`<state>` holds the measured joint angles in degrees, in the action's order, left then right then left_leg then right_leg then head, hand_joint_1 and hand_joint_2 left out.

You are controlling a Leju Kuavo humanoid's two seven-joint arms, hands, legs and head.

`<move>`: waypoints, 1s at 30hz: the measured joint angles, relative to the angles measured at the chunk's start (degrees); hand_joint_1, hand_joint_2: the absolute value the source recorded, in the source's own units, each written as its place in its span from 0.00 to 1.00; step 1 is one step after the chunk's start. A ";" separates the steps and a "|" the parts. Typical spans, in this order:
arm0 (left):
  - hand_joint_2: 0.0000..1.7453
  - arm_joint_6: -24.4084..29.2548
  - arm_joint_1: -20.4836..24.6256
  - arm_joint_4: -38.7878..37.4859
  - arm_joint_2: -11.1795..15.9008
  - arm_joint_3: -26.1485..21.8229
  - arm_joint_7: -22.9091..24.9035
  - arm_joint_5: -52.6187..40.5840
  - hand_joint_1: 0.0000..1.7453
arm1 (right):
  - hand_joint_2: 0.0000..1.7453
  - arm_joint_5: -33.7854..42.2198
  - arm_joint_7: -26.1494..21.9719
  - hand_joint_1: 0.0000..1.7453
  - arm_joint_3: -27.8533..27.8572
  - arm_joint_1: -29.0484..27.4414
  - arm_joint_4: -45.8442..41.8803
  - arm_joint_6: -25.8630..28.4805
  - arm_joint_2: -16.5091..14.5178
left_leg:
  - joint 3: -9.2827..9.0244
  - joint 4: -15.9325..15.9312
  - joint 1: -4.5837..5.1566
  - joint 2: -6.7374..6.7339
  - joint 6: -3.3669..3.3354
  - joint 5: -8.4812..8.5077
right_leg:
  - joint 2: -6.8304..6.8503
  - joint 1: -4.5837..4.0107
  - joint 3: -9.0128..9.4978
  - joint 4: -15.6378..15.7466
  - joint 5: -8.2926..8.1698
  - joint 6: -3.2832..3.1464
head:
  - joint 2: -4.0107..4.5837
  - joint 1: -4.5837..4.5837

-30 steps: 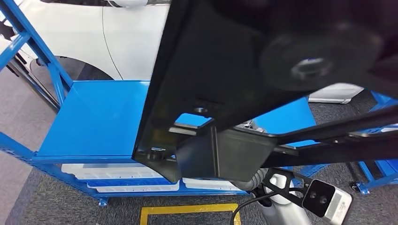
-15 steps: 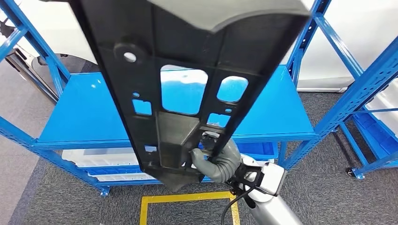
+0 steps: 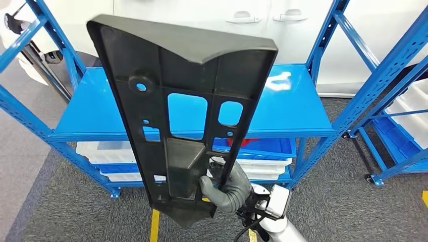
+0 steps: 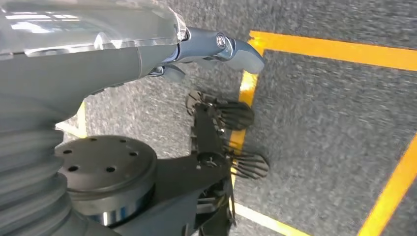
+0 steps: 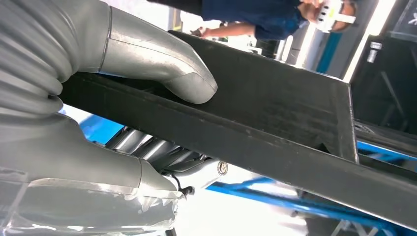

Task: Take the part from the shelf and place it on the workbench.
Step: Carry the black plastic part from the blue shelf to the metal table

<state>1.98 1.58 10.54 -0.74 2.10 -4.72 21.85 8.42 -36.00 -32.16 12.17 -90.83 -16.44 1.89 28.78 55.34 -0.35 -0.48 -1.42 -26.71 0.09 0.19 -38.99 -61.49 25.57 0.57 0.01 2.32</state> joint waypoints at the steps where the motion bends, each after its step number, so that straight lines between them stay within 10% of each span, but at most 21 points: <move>1: 1.00 -0.10 0.01 0.00 -0.01 0.05 -0.04 -0.17 0.00 | 1.00 -0.05 -0.10 1.00 0.07 -0.40 -0.10 0.00 0.11 | 0.79 0.02 0.06 -0.07 -0.19 0.67 | -0.06 0.11 -0.97 -3.33 3.19 0.24 | 0.00 0.00; 3: 1.00 -0.30 -0.02 0.00 -0.01 0.15 -0.14 -0.49 0.00 | 1.00 -0.09 -0.21 1.00 0.31 -1.12 -0.31 -0.02 0.33 | 2.57 0.23 0.08 -0.13 -0.20 1.98 | -0.05 0.28 -2.43 -10.59 7.22 0.67 | 0.00 0.00; 5: 1.00 -0.46 -0.02 0.00 -0.03 0.22 -0.21 -0.69 0.00 | 1.00 -0.08 -0.21 1.00 0.54 -1.67 -0.68 -0.08 0.49 | 4.53 0.70 0.03 -0.17 0.03 3.10 | -0.04 0.49 -1.06 -12.46 6.04 0.97 | 0.00 0.00; 9: 1.00 -0.63 0.11 0.00 -0.03 0.31 -0.31 -0.97 0.00 | 1.00 0.21 -0.11 1.00 0.97 -1.76 -1.99 -0.70 0.59 | 7.61 2.59 0.01 -0.16 1.04 4.44 | -0.12 0.57 9.06 0.79 3.92 0.55 | -0.01 0.02; 13: 1.00 -0.78 0.15 -0.01 0.03 0.34 -0.47 -1.03 0.00 | 1.00 0.79 0.18 1.00 1.48 -1.49 -2.56 -1.31 0.63 | 8.43 2.95 -0.09 -0.03 2.45 5.53 | -0.21 0.28 9.53 3.23 3.67 -1.44 | -0.01 0.03; 19: 1.00 -0.62 0.26 -0.02 0.13 0.56 -0.85 -0.91 0.00 | 1.00 1.21 0.34 1.00 2.07 -0.79 -2.63 -2.52 0.63 | 12.38 17.96 -0.44 0.13 3.64 -4.91 | 0.02 0.31 5.82 3.45 0.45 -2.69 | 0.00 0.04; 21: 1.00 -0.36 0.26 -0.02 0.13 0.55 -0.85 -0.64 0.00 | 1.00 1.22 0.35 1.00 2.25 -0.73 -2.63 -2.85 0.63 | 9.76 16.66 -0.43 0.13 3.41 -2.78 | 0.02 0.23 4.60 3.39 -0.51 -2.54 | -0.01 0.04; 25: 1.00 0.12 0.55 -0.02 0.29 0.55 -0.86 -0.31 0.00 | 1.00 1.39 0.32 1.00 2.59 -0.25 -2.74 -3.13 0.63 | -0.05 2.75 0.07 0.17 2.05 -1.52 | 0.06 0.00 3.37 3.30 -2.00 -1.63 | -0.01 0.03; 30: 1.00 0.38 0.38 -0.02 0.22 0.48 -0.77 0.08 0.00 | 1.00 1.86 0.21 1.00 3.21 -0.20 -2.87 -3.21 0.95 | -0.06 0.36 -0.09 -0.10 0.56 -0.49 | 0.06 0.11 1.80 0.71 -0.65 0.01 | 0.01 0.02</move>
<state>2.36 1.96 10.51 -0.52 2.58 -5.49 21.93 10.28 -35.79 -28.95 11.97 -93.70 -19.64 2.84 28.72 55.70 -0.44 -0.59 -0.86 -27.20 0.15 0.31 -37.19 -60.79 24.91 0.58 0.02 2.34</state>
